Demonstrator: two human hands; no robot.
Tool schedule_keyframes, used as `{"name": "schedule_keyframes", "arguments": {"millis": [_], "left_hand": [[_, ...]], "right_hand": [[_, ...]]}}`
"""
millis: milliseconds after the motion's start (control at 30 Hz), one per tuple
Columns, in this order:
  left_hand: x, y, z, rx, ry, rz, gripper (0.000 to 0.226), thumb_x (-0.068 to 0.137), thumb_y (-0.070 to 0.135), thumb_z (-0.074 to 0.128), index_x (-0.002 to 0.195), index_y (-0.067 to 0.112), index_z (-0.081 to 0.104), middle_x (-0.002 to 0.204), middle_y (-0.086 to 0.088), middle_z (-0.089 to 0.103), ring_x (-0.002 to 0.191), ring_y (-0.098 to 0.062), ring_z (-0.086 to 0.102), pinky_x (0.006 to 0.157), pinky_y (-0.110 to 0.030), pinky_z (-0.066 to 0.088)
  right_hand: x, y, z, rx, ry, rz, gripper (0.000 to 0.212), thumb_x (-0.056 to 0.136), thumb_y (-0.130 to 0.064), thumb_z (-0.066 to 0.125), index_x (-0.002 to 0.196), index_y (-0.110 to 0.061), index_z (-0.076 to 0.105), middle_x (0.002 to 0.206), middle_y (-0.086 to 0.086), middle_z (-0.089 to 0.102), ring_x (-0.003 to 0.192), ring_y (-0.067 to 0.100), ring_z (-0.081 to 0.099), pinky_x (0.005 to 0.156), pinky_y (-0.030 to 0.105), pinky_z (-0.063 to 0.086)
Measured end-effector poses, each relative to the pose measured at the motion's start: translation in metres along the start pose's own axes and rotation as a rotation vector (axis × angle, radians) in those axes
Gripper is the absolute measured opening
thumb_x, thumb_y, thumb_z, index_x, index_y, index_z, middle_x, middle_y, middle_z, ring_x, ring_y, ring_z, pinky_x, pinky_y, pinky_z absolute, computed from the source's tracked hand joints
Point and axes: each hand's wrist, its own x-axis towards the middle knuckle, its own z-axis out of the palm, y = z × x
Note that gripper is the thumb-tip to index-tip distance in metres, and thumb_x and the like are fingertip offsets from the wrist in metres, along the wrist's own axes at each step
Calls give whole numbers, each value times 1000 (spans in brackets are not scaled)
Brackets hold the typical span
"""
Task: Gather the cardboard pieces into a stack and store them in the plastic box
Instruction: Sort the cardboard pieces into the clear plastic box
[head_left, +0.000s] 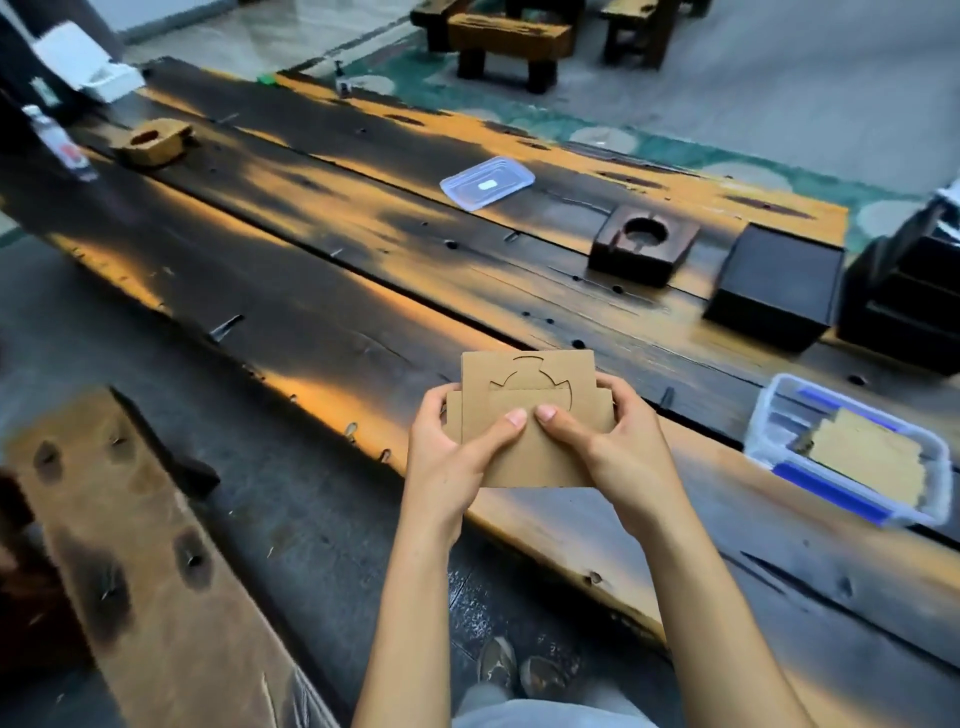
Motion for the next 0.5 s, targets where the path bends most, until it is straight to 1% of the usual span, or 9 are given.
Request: {"name": "schedule_keyframes", "arguments": {"millis": [67, 200, 267, 400, 500], "left_hand": [[3, -2, 5, 26, -62, -1, 63, 69, 26, 94, 122, 18, 62, 109, 0, 80, 98, -13, 77, 74, -26, 61], [7, -8, 18, 59, -166, 16, 54, 75, 17, 93, 119, 20, 62, 105, 7, 80, 93, -9, 77, 69, -20, 60], [9, -10, 28, 79, -208, 32, 52, 75, 17, 94, 117, 21, 64, 103, 9, 79, 91, -7, 77, 67, -20, 59], [10, -13, 54, 159, -288, 61, 55, 68, 33, 96, 116, 30, 68, 107, 7, 79, 97, -8, 76, 72, -23, 61], [6, -20, 82, 210, -346, 63, 60, 64, 43, 94, 116, 33, 67, 108, 10, 79, 97, -6, 75, 78, -30, 63]], "right_hand": [[-5, 2, -6, 4, 61, -1, 51, 78, -20, 89, 123, -23, 64, 110, -1, 77, 100, 17, 75, 85, 42, 63], [-14, 7, -20, 14, 163, 3, 53, 77, -24, 90, 123, -25, 63, 111, -4, 77, 99, 14, 74, 84, 38, 64], [-18, 10, -29, 10, 214, 3, 53, 77, -25, 90, 122, -27, 63, 110, -6, 77, 98, 12, 74, 82, 37, 64], [-26, 15, -54, -1, 313, 2, 55, 76, -29, 90, 123, -28, 62, 110, -7, 76, 99, 12, 73, 82, 37, 63], [-30, 18, -81, -1, 370, 3, 60, 72, -35, 91, 124, -27, 63, 113, -5, 76, 101, 15, 73, 82, 38, 63]]}}
